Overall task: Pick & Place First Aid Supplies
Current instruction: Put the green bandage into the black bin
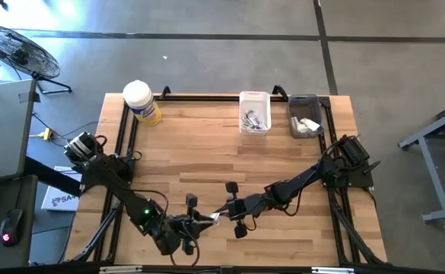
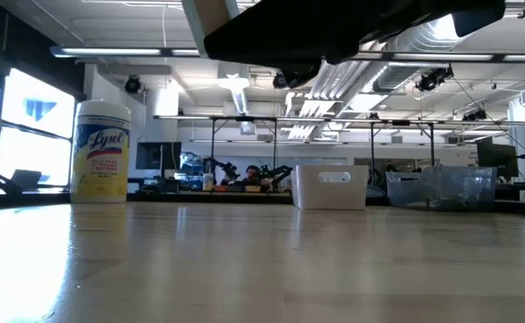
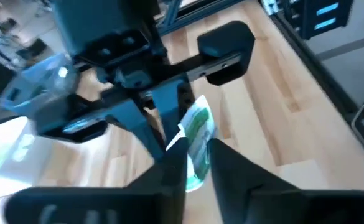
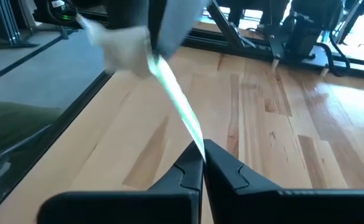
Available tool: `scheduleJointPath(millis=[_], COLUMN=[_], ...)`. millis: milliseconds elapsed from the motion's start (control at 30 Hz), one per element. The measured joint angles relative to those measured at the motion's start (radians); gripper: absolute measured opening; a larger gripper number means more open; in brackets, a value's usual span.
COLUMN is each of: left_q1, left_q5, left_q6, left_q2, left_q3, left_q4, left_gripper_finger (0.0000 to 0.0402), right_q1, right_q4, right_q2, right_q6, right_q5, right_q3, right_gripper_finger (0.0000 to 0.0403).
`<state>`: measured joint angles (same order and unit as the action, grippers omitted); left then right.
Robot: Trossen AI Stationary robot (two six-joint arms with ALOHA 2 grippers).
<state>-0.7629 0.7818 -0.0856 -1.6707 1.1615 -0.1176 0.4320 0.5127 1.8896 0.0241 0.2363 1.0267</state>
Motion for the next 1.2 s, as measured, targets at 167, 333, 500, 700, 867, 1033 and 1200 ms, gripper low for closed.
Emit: scheduleJointPath(millis=[167, 333, 500, 700, 867, 1033, 1200], left_q1=[-0.040, -0.071, -0.110, -0.144, -0.141, -0.141, -0.141], left_q5=[0.072, 0.094, 0.129, 0.155, 0.147, 0.124, 0.126], left_q6=[-0.045, -0.052, -0.055, -0.052, -0.051, -0.054, -0.054], left_q2=[0.000, 0.000, 0.008, 0.008, 0.008, 0.008, 0.008], left_q3=[0.031, 0.040, 0.040, 0.066, 0.077, 0.077, 0.077], left_q4=[-0.082, -0.135, -0.147, -0.146, -0.144, -0.147, -0.146], left_gripper_finger=[0.0128, 0.0168, 0.0172, 0.0172, 0.0172, 0.0172, 0.0172], right_q1=[-0.001, 0.000, 0.000, -0.043, -0.169, -0.365, -0.567], right_q4=[-0.002, -0.043, -0.350, -0.895, -1.411, -1.724, -1.642], right_q2=[-0.006, -0.044, -0.175, -0.387, -0.520, -0.588, -0.616], right_q6=[0.023, 0.067, 0.207, 0.456, 0.749, 0.959, 0.890], right_q5=[0.002, 0.022, 0.229, 0.434, 0.516, 0.537, 0.495], right_q3=[-0.001, -0.001, 0.000, 0.000, -0.014, -0.105, -0.226], right_gripper_finger=[0.0001, 0.0001, 0.0001, 0.0000, 0.0000, 0.0000, 0.0000])
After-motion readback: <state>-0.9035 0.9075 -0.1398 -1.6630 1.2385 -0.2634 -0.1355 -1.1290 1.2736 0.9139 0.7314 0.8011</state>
